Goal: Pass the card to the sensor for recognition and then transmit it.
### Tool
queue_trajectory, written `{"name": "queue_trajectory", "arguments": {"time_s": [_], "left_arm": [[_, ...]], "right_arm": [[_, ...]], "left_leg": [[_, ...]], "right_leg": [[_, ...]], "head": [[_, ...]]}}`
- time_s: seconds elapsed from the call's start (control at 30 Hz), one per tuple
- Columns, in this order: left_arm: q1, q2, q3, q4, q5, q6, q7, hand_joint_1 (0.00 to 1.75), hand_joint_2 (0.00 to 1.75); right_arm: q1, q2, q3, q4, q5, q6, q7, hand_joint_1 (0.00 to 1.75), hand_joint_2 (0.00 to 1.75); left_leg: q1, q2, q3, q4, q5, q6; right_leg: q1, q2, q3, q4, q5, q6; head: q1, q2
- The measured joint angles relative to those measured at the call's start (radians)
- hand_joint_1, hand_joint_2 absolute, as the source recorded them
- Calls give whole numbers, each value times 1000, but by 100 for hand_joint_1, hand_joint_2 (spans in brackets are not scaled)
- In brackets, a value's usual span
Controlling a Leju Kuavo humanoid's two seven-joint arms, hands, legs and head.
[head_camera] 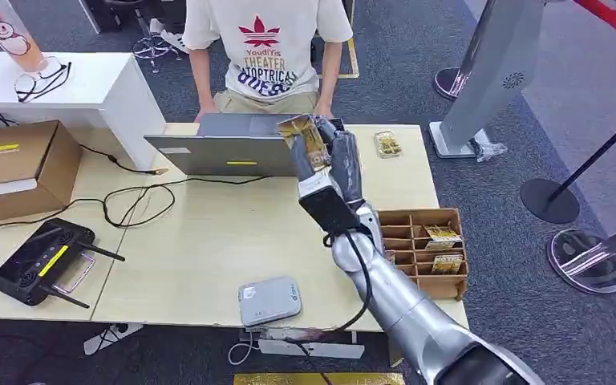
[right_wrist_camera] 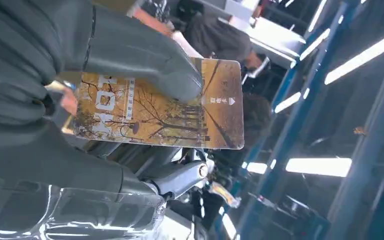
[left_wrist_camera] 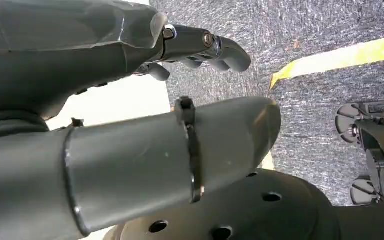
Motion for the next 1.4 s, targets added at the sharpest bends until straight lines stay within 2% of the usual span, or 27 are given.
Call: {"name": "queue_trajectory", "arguments": {"time_s": [0.2,0.47,0.7,1.03,1.4], "left_arm": [[-12,0,0,0,-7,0,10,0,0],[-24,0,0,0,-19,0,21,0,0],[-31,-1,0,0,-30,0,31,0,0],[-34,10,-2,0,-35,-52,32,0,0],[-34,14,-3,0,-38,-54,31,0,0]], "right_arm": [[-111,-2,-31,67,51,-28,28,175,175],[-267,-2,-59,233,127,-37,77,175,175],[-349,-2,-72,344,194,-47,133,175,175],[-428,-2,-44,464,310,64,303,175,175],[-442,-3,1,527,372,135,380,175,175]], "left_leg": [[0,0,0,0,0,0],[0,0,0,0,0,0],[0,0,0,0,0,0],[0,0,0,0,0,0],[0,0,0,0,0,0]], "right_leg": [[0,0,0,0,0,0],[0,0,0,0,0,0],[0,0,0,0,0,0],[0,0,0,0,0,0],[0,0,0,0,0,0]], "head": [[0,0],[0,0],[0,0],[0,0],[0,0]]}}
